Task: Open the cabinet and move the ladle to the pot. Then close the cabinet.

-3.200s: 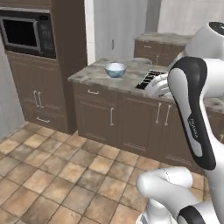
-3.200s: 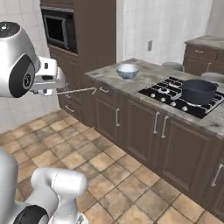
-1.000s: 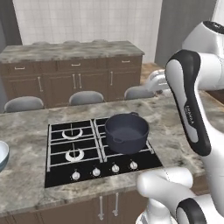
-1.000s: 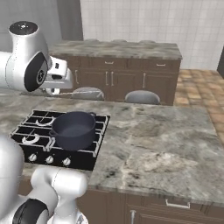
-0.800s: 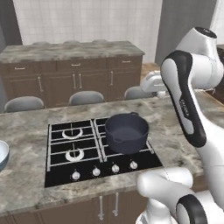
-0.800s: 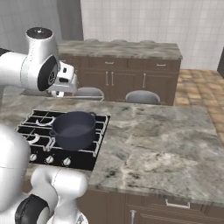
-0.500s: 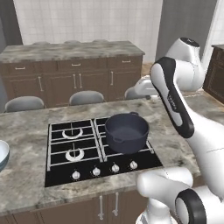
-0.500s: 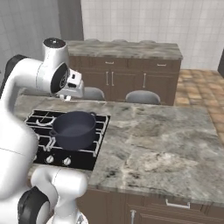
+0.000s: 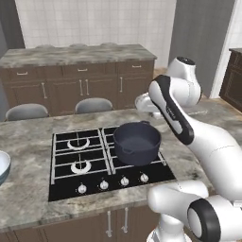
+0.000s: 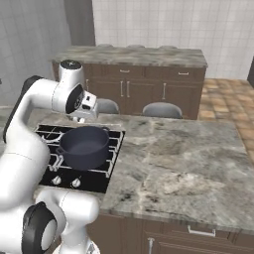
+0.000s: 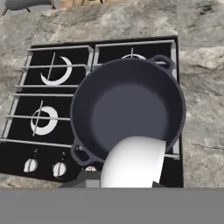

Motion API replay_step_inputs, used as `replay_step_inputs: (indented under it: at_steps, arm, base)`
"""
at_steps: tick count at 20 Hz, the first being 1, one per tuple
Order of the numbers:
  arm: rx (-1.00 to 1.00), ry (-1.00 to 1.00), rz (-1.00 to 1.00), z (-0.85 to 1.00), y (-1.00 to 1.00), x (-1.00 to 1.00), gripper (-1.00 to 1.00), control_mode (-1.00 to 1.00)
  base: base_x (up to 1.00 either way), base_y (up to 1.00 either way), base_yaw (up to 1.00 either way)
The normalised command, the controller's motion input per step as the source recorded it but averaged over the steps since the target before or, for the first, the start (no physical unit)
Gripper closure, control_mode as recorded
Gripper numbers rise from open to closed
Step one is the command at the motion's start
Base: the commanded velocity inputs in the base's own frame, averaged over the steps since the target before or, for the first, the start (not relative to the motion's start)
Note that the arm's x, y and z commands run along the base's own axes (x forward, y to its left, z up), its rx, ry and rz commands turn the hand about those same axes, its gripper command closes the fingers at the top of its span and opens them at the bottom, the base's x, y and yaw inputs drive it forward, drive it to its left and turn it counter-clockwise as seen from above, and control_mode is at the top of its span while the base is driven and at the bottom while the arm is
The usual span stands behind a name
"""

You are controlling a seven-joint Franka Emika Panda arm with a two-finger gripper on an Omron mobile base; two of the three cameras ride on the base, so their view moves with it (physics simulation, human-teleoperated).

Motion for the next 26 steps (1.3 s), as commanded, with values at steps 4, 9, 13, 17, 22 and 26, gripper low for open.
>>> replay_step_inputs:
  at_steps: [4,9,13,17,22,26]
  arm:
    - [0.0,0.08,0.0,-0.51,0.26,0.31,1.0,-1.0]
    - [0.0,0.03,-0.01,-0.53,0.18,0.38,1.0,-1.0]
    - [-0.01,0.0,-0.01,-0.48,0.13,0.19,1.0,-1.0]
    - [-0.03,0.0,0.0,-0.43,0.13,0.0,1.0,-1.0]
    - [-0.04,0.0,0.0,-0.36,0.1,0.01,1.0,-1.0]
    - [-0.03,0.0,0.01,-0.2,0.01,0.19,1.0,-1.0]
  base:
    - [0.0,0.0,0.0]
    - [0.0,0.0,0.0]
    - [0.0,0.0,0.0]
    - [0.0,0.0,0.0]
    - [0.0,0.0,0.0]
    - [0.0,0.0,0.0]
